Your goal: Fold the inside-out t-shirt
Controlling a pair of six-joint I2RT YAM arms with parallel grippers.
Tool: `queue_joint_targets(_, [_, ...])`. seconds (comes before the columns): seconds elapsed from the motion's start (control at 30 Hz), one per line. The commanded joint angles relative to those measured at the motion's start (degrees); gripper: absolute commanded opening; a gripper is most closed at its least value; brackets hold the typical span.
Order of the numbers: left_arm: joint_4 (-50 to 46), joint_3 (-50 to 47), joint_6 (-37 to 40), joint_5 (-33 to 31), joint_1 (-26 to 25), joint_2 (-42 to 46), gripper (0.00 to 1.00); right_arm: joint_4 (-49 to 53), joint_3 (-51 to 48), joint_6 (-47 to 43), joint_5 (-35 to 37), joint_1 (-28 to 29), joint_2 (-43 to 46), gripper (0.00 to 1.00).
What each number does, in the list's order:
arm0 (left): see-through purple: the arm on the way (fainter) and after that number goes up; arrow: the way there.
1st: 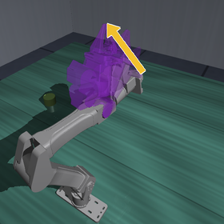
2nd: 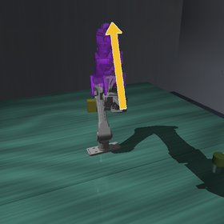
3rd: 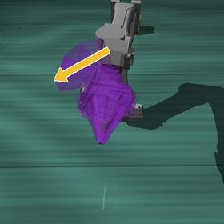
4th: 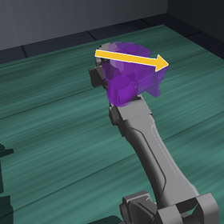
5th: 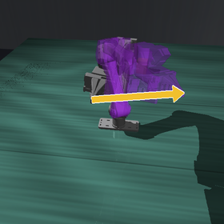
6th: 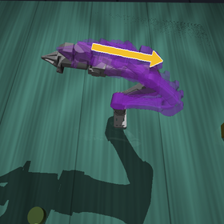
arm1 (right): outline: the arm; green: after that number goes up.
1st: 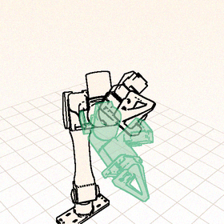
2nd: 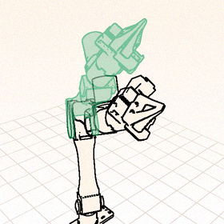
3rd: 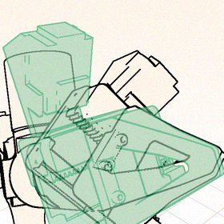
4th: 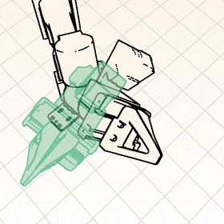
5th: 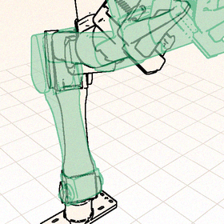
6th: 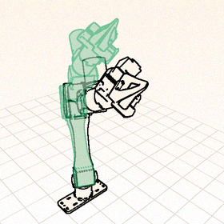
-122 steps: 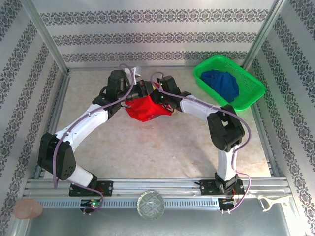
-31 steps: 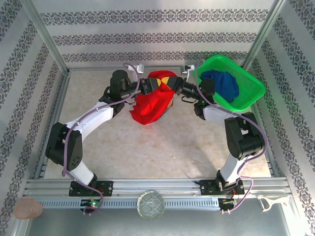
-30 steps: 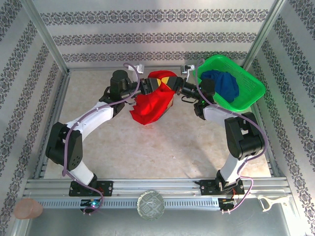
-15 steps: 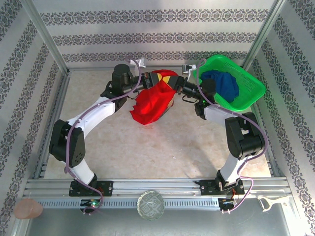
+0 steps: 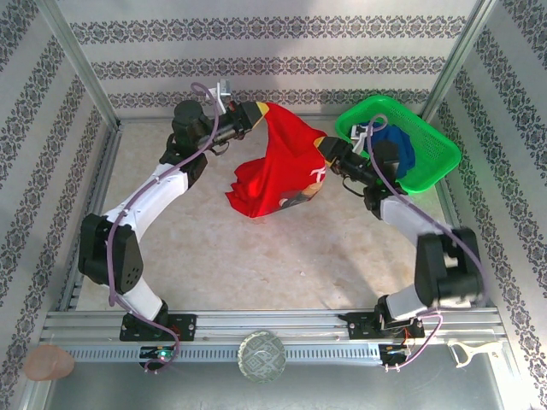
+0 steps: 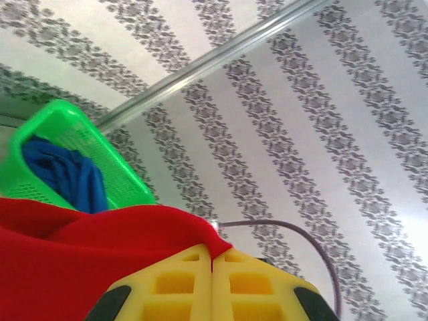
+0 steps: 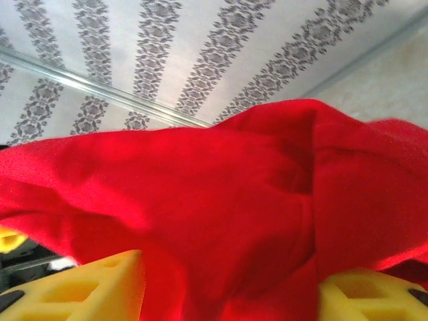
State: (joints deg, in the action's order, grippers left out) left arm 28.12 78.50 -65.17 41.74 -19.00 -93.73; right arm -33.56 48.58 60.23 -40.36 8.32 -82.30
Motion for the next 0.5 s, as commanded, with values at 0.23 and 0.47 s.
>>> queue_joint_targets(0.23, [5.72,1.08,-3.83,4.29,0.07,2.64,0.00,41.21,17.73,-33.12,20.67,13.59,13.08,0.65])
queue_joint_targets(0.47, [3.91,1.65,-2.56,5.35,0.11,3.38,0.00,50.32,26.98,-40.03,25.85,17.90,7.51,0.69])
